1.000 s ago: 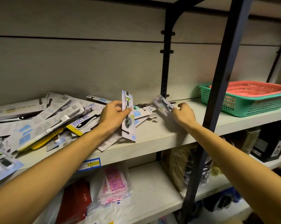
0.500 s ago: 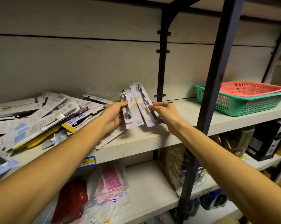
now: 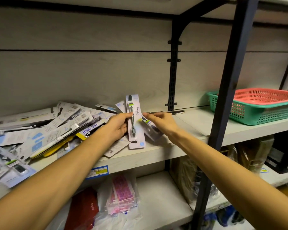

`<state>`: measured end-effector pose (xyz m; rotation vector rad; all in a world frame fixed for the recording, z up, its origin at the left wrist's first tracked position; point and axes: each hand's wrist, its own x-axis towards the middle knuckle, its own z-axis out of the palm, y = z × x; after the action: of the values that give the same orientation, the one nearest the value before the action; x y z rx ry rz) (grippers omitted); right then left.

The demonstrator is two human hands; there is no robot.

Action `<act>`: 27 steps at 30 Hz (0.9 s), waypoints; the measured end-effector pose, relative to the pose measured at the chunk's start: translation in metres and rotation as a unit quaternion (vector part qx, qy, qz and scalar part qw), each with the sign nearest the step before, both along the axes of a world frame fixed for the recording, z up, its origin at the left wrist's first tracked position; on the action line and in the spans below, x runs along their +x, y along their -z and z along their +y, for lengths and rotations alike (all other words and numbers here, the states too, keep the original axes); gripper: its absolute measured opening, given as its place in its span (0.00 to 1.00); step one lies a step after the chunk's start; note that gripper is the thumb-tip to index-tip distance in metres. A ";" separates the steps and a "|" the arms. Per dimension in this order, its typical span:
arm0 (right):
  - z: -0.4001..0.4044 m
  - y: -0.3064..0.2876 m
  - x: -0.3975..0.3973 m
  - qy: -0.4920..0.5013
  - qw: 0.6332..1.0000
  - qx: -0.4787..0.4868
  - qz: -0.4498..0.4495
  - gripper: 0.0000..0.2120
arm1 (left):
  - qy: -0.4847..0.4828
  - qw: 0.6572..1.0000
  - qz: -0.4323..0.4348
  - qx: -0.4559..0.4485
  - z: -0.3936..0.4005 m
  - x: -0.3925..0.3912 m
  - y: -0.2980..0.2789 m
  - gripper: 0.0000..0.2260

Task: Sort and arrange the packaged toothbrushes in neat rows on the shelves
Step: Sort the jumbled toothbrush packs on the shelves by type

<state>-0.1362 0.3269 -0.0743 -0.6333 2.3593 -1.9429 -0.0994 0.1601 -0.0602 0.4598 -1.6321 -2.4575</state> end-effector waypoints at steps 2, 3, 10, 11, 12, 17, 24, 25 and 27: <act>-0.001 -0.003 -0.001 0.004 1.000 0.013 -0.014 0.17 | -0.010 0.999 0.004 -0.031 0.003 -0.002 0.001 0.14; -0.002 -0.004 -0.002 0.001 1.000 0.006 -0.028 0.15 | -0.019 0.999 0.007 -0.047 0.005 -0.002 0.001 0.13; -0.003 -0.010 -0.013 0.032 0.981 -0.101 -0.162 0.07 | -0.068 0.990 0.005 -0.125 0.001 -0.013 -0.002 0.02; 0.000 -0.012 -0.016 0.054 0.975 -0.121 -0.178 0.05 | -0.078 0.989 0.010 -0.129 -0.002 -0.014 -0.001 0.02; 0.003 -0.014 -0.020 0.084 0.969 -0.137 -0.189 0.04 | -0.086 0.987 0.015 -0.136 -0.004 -0.015 -0.001 0.04; 0.043 -0.014 -0.052 0.230 0.941 -0.175 -0.179 0.03 | -0.109 0.971 0.040 -0.207 -0.016 -0.021 -0.001 0.13; 0.067 0.011 -0.066 0.312 0.935 0.144 -0.085 0.05 | -0.072 0.955 0.032 -0.287 -0.023 -0.024 -0.003 0.17; 0.067 0.012 -0.067 0.309 0.929 0.192 -0.065 0.05 | -0.060 0.954 0.027 -0.293 -0.023 -0.024 -0.002 0.17; 0.063 0.010 -0.069 0.304 0.908 0.286 -0.033 0.11 | -0.044 0.952 0.024 -0.302 -0.023 -0.025 0.000 0.17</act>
<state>-0.2053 0.3904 -0.0845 0.2300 3.1029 -1.2025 -0.1242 0.1367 -0.0601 0.3590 -2.1549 -1.7528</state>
